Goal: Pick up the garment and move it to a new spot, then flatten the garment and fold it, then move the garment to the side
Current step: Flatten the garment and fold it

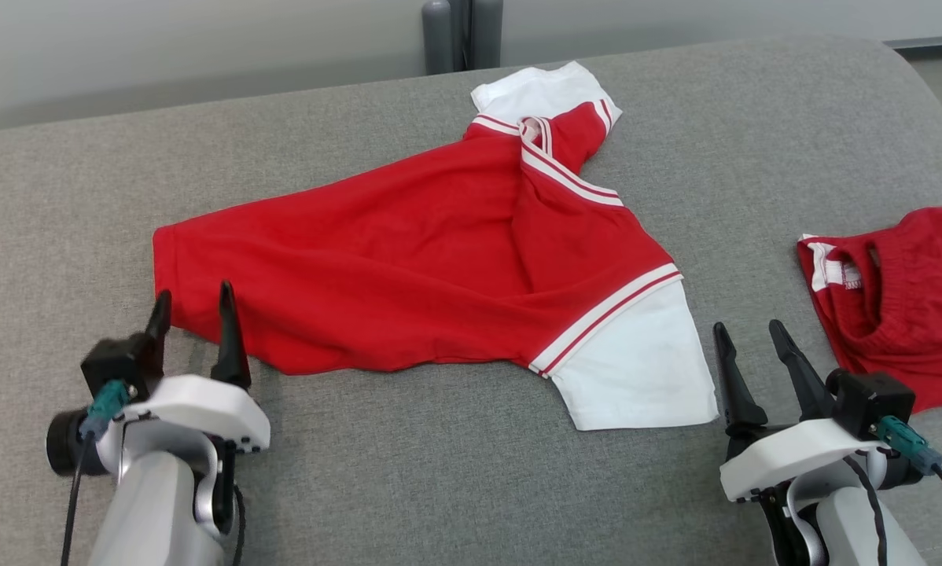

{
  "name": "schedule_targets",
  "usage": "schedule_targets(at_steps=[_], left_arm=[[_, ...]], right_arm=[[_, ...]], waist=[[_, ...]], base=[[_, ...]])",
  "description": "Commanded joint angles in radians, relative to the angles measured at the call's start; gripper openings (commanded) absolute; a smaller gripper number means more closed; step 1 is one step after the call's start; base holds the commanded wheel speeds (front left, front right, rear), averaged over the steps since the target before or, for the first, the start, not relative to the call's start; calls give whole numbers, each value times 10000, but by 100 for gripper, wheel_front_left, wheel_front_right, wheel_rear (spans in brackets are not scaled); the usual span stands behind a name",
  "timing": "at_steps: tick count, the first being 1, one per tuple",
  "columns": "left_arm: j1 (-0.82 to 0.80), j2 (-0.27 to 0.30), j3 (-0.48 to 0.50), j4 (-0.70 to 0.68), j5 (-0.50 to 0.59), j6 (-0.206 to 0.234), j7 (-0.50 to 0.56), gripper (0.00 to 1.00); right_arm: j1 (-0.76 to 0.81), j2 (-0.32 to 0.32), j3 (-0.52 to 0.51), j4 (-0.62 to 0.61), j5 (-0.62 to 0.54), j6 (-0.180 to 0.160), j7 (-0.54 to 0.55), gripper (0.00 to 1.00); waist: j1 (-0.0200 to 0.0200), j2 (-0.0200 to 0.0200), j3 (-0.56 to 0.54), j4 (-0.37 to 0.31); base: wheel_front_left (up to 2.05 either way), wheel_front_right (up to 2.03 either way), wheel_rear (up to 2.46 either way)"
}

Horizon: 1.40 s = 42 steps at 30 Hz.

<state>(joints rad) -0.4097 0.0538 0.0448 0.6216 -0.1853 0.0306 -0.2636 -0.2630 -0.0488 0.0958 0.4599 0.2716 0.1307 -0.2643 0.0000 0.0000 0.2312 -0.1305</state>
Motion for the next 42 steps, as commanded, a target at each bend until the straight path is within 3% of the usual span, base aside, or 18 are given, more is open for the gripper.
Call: schedule_targets(at_steps=[1,12,17,18,20,24,33,39,40,41,42], left_arm=[[306,41,-23,-60,-101,-37,-10,100],[1219,-11,-1688,332,-1534,93,-11,100],[1010,-16,-2237,880,-2111,380,22,100],[962,-17,-2306,954,-2168,427,22,91],[890,-22,-2384,953,-2242,453,22,0],[888,-23,-2453,628,-1998,383,-5,0],[2097,-7,-2238,-2406,-279,575,-11,0],[2946,-5,-2481,-2728,610,701,-11,0],[3058,-10,-2509,-2655,568,741,-11,30],[3097,-10,-2523,-2616,612,831,-13,73],[3097,-10,-2523,-2616,612,831,-13,73]], right_arm=[[108,-50,-29,14,34,1,3,100],[98,-53,126,63,91,1,3,100],[44,-51,96,76,48,1,3,100],[22,-49,87,77,36,1,3,100],[-11,-49,44,74,32,1,3,100],[129,-50,-109,144,-3,1,3,100],[616,-50,-224,361,192,1,3,100],[824,-56,-137,483,296,1,3,100],[862,-56,-146,518,303,1,3,100],[887,-54,-138,548,306,1,3,100],[887,-54,-138,548,306,1,3,100]], waist=[[0,0,-133,87],[0,0,-51,-38],[0,0,139,-223],[0,0,167,-244],[0,0,199,-263],[0,0,-41,-101],[0,0,-1159,934],[0,0,-1413,1310],[0,0,-1406,1328],[0,0,-1380,1333],[0,0,-1380,1333]], base=[[0,0,0],[0,0,0],[0,0,0],[0,0,0],[0,0,0],[0,0,0],[0,0,0],[0,0,0],[0,0,0],[0,0,0],[0,0,0]])
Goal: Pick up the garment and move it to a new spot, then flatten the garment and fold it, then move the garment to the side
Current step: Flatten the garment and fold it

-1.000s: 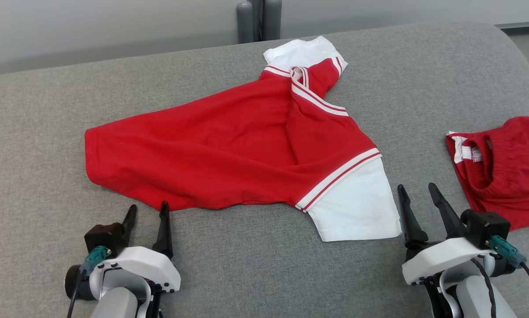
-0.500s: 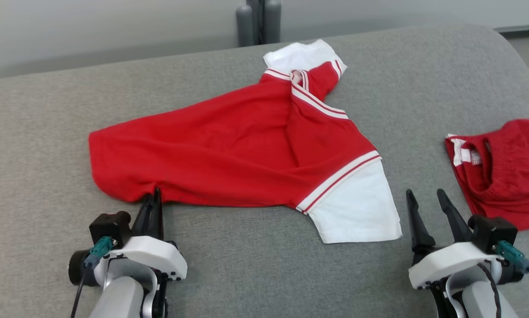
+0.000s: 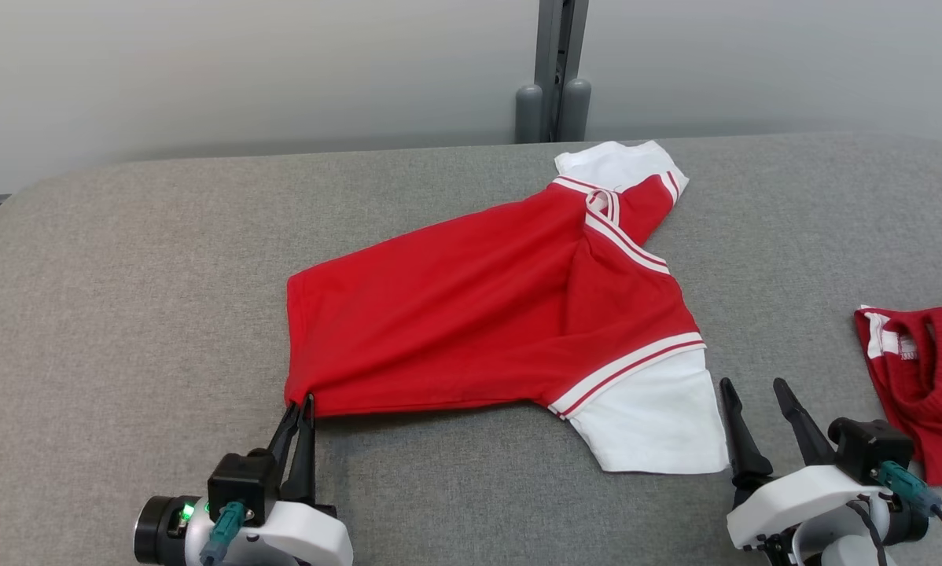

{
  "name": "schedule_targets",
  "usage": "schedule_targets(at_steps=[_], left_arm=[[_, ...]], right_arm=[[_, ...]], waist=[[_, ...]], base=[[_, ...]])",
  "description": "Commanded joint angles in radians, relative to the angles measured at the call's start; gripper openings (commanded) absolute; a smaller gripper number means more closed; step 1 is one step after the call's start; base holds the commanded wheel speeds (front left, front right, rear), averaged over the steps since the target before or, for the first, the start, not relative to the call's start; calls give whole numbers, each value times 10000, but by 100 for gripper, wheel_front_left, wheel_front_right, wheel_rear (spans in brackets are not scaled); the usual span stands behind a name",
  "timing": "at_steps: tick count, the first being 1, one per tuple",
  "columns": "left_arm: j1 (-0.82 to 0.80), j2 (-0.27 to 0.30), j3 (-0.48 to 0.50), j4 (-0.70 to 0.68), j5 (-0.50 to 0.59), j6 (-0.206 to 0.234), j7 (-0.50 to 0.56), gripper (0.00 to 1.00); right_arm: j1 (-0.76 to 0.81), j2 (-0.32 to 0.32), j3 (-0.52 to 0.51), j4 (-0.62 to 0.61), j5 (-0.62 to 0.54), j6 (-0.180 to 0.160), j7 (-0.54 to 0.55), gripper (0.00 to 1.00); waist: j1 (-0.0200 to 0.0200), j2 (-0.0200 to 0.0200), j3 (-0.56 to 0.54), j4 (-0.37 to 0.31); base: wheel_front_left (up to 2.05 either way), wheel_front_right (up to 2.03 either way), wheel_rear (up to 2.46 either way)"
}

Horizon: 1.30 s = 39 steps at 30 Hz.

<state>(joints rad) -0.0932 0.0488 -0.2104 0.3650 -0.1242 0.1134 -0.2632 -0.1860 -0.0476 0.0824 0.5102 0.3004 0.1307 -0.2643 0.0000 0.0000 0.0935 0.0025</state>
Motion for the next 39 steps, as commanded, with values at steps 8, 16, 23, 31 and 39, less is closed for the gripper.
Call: schedule_targets(at_steps=[8,16,23,31,39], left_arm=[[-202,38,468,-1860,188,754,-14,100],[-262,38,1000,-180,-489,590,-17,100],[-1014,49,1340,1841,-1097,267,-15,100],[-2603,252,729,4188,-527,-369,-13,0],[-3747,249,378,4110,-21,-328,-15,0]], right_arm=[[-90,-64,-181,15,-215,1,3,100],[-318,-63,-88,177,-259,1,3,100],[-433,-64,-52,232,-239,1,3,100],[-586,-66,36,419,-257,1,3,100],[-778,-64,151,327,-33,1,3,100]], waist=[[0,0,455,-201],[0,0,654,-485],[0,0,909,-623],[0,0,1110,-753],[0,0,1321,-1025]], base=[[0,0,0],[0,0,0],[0,0,0],[0,0,0],[0,0,0]])
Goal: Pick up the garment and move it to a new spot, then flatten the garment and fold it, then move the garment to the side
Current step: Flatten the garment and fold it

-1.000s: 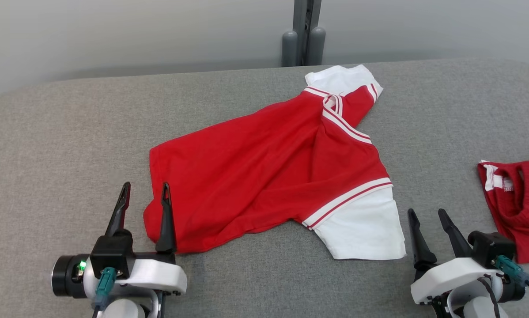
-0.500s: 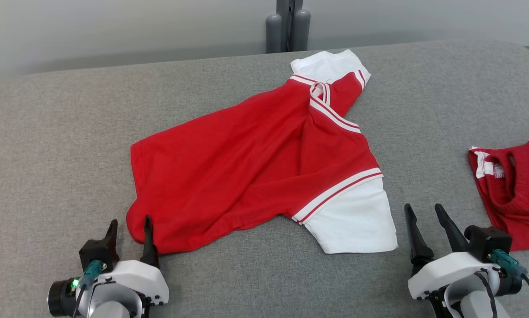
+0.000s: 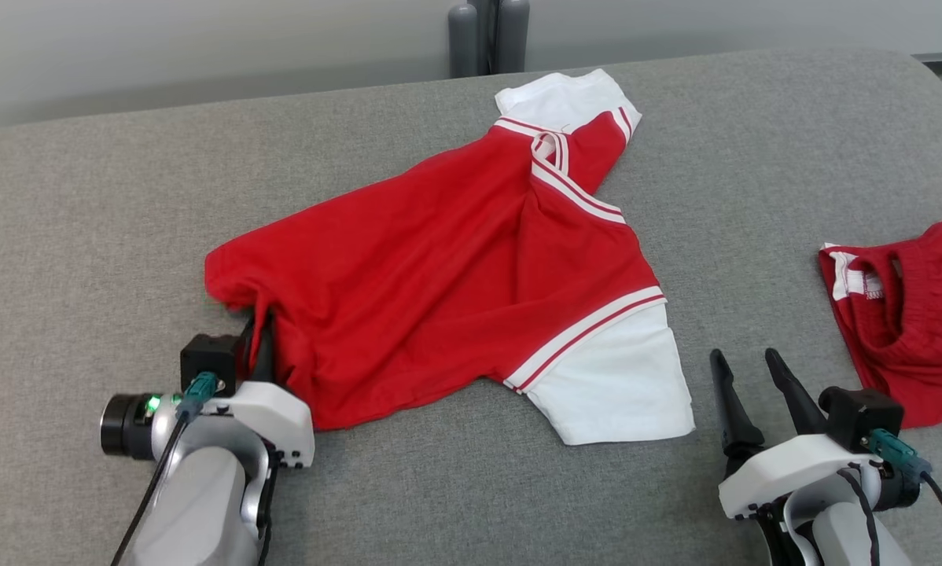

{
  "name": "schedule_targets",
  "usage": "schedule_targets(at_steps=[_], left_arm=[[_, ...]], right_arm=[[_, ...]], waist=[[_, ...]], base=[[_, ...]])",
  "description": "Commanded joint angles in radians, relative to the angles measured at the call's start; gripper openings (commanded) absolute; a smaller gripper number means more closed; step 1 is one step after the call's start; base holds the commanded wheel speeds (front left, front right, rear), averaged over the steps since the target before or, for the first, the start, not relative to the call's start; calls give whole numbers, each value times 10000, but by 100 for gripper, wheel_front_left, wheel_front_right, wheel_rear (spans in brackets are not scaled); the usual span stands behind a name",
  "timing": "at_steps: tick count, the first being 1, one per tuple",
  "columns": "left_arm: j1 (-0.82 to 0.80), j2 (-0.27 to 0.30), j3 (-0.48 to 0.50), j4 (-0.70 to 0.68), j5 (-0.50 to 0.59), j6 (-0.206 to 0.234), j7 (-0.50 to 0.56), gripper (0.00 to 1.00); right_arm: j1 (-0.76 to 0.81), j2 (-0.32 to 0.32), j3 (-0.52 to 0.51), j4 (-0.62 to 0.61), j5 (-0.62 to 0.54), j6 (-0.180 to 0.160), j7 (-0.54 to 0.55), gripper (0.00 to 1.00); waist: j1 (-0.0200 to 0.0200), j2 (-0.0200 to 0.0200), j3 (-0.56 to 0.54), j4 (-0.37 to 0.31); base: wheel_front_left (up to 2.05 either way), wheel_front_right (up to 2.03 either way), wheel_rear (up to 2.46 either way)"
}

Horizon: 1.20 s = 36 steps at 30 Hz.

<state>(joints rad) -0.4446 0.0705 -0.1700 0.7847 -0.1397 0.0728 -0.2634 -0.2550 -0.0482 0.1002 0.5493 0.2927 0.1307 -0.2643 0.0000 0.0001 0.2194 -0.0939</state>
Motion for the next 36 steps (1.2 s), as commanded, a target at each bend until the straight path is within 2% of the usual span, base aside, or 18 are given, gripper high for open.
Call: schedule_targets(at_steps=[1,5,6,7,8,11,14,20,26,36], left_arm=[[-354,29,-73,-129,191,103,-13,0],[-808,20,-191,84,372,188,-13,0],[-934,20,-201,215,385,219,-13,5],[-1009,13,-208,440,393,270,-11,74],[-1134,1,-200,559,399,324,-11,100],[-1182,-33,-144,721,320,457,-14,100],[-571,-33,108,446,122,620,-10,100],[1182,52,784,-1193,13,808,-11,100],[3018,-33,1188,-2708,121,777,-13,100],[4415,-160,1342,-3280,65,678,-13,100]], right_arm=[[-114,-58,-20,-79,65,1,3,100],[-154,-57,24,-105,78,1,3,100],[-147,-57,31,-101,96,1,3,100],[-141,-58,37,-90,110,1,3,100],[-138,-57,55,-68,121,1,3,100],[-63,-60,85,-50,161,1,3,100],[32,-58,84,-142,222,1,3,100],[368,-58,138,-343,282,1,4,100],[794,-62,43,-565,231,1,4,100],[1438,-58,76,-520,115,1,4,100]], waist=[[0,-1,97,-94],[0,-1,160,-189],[0,-1,166,-211],[0,-1,161,-234],[0,-1,141,-253],[0,-1,-37,-254],[0,-1,-316,-178],[0,-1,-982,135],[0,-1,-1580,416],[0,-1,-2085,690]], base=[[0,0,0],[0,0,0],[0,0,0],[0,0,0],[0,0,0],[0,0,0],[0,0,0],[0,0,0],[0,0,0],[0,0,0]])
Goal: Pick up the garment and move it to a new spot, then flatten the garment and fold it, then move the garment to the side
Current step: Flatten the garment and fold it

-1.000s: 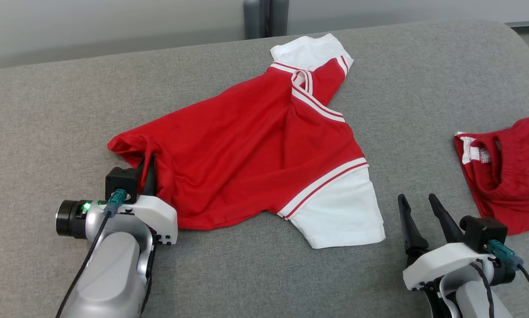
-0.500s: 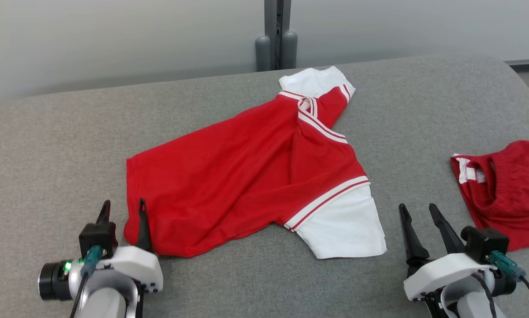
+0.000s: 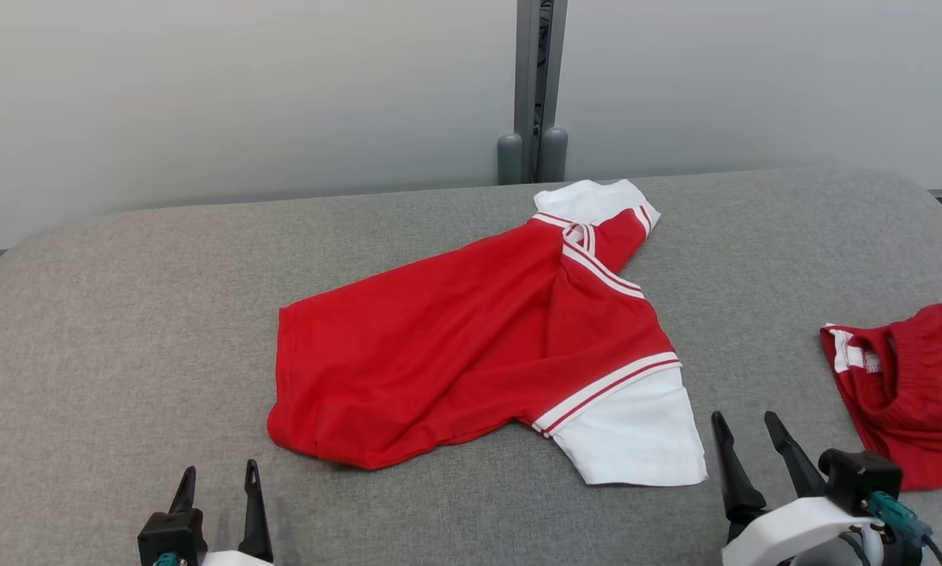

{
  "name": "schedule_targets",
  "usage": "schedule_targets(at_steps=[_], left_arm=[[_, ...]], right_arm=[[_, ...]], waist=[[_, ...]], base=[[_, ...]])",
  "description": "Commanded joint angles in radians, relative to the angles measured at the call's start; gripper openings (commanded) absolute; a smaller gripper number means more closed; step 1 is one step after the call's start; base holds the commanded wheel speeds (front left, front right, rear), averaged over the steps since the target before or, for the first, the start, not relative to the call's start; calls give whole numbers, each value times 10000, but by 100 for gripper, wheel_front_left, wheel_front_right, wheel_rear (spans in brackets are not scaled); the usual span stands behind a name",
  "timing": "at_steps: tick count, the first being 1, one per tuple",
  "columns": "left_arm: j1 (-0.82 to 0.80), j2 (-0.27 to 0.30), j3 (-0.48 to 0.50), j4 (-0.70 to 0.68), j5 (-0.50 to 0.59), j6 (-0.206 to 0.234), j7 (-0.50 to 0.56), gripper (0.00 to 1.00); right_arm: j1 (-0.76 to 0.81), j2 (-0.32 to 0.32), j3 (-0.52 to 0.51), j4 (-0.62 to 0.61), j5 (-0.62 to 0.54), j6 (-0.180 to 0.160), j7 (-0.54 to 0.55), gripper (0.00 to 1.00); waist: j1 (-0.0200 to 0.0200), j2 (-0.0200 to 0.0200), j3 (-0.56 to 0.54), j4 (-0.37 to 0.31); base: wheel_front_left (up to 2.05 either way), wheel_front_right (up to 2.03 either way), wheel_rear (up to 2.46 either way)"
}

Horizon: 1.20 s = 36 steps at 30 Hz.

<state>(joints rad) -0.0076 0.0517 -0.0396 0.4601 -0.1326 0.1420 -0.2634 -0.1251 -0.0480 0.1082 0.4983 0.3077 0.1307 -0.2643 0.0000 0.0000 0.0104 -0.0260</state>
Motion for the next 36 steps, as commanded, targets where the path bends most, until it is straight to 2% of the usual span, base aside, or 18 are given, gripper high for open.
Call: schedule_targets(at_steps=[1,7,13,19,20,21,22,25,32,36], left_arm=[[60,19,35,-95,4,-24,-13,100],[-244,8,-253,-307,-151,-89,-13,100],[-526,16,-798,-438,-373,30,-13,100],[-707,9,-999,-465,-435,91,-13,100],[-711,15,-991,-468,-434,110,-13,100],[-728,16,-967,-469,-433,121,-13,100],[-749,13,-945,-473,-445,117,-13,100],[-750,12,-905,-506,-485,143,-13,100],[-525,13,-970,-413,-654,100,-13,100],[-424,12,-1074,-281,-779,52,-13,100]], right_arm=[[143,-60,12,8,-57,1,4,100],[-188,-60,103,493,-284,1,4,100],[-520,-54,169,1316,-374,1,4,100],[-837,-37,850,2773,-40,2,42,100],[-889,-16,990,3081,37,2,74,90],[-982,4,1069,3174,119,2,96,90],[-1076,9,1119,3253,170,2,100,0],[-1388,-53,886,2622,426,1,25,0],[-1551,-397,-438,-507,425,1,4,0],[-1208,-442,-830,-1385,321,1,6,0]], waist=[[0,0,27,20],[0,0,553,127],[0,0,1056,347],[0,0,1308,503],[0,0,1322,509],[0,0,1331,507],[0,0,1333,500],[0,0,1296,412],[0,0,957,39],[0,0,734,-93]], base=[[0,0,0],[0,0,0],[0,0,0],[0,0,0],[0,0,0],[0,0,0],[0,0,0],[0,0,0],[0,0,0],[0,0,0]])
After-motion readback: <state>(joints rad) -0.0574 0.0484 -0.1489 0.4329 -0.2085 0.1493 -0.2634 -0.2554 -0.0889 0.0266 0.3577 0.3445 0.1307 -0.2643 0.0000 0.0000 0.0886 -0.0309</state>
